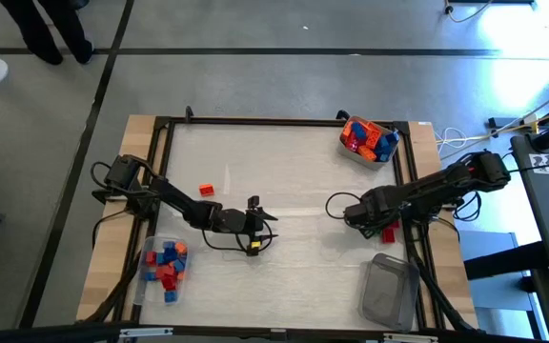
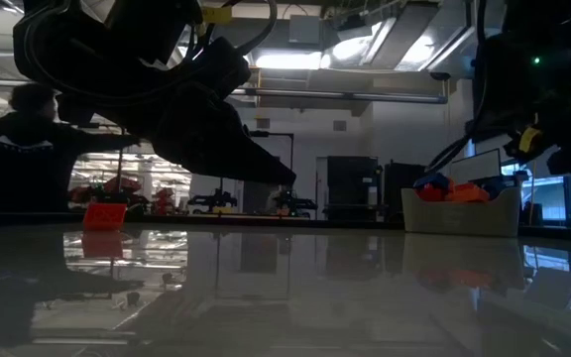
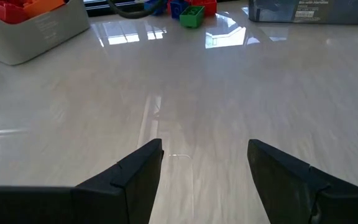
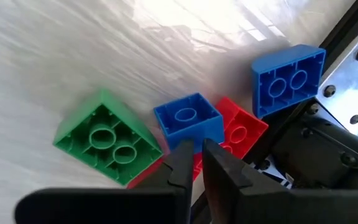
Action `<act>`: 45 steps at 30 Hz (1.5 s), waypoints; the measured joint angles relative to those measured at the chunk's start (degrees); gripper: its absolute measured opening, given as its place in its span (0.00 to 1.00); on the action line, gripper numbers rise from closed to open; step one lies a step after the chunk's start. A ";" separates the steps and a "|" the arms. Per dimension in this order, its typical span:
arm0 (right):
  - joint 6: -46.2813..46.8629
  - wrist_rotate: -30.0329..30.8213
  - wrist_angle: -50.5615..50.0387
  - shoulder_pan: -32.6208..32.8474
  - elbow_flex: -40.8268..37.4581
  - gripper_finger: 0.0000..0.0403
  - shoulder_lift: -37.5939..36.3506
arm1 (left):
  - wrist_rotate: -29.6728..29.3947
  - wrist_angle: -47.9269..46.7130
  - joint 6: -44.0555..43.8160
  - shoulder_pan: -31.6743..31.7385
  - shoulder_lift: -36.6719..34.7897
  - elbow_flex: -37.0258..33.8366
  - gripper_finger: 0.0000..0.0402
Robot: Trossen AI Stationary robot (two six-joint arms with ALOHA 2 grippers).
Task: Sort blocks by size
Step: Put the blue game piece into the transparent bin
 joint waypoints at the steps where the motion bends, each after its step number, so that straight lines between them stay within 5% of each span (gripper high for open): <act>1: 0.00 0.06 0.02 0.00 0.04 0.09 0.16 | 0.00 0.00 0.00 0.00 0.00 0.00 0.56; 21: -5.73 7.85 11.25 0.02 3.28 0.09 0.44 | -0.02 0.04 0.00 0.00 0.00 0.00 0.56; 28: -11.53 6.87 22.41 0.00 3.63 0.09 0.36 | -0.02 -0.07 0.00 0.00 0.00 0.00 0.56; 35: -14.56 6.30 22.70 0.00 3.81 0.10 0.36 | -0.02 0.00 0.00 0.00 0.00 0.00 0.56; 39: -16.67 4.85 19.98 0.00 6.78 0.17 0.44 | -0.02 0.00 0.00 0.00 0.00 0.00 0.56; 45: -19.06 6.41 18.13 0.00 11.16 0.42 0.36 | -0.02 0.00 0.00 -0.02 0.00 0.00 0.56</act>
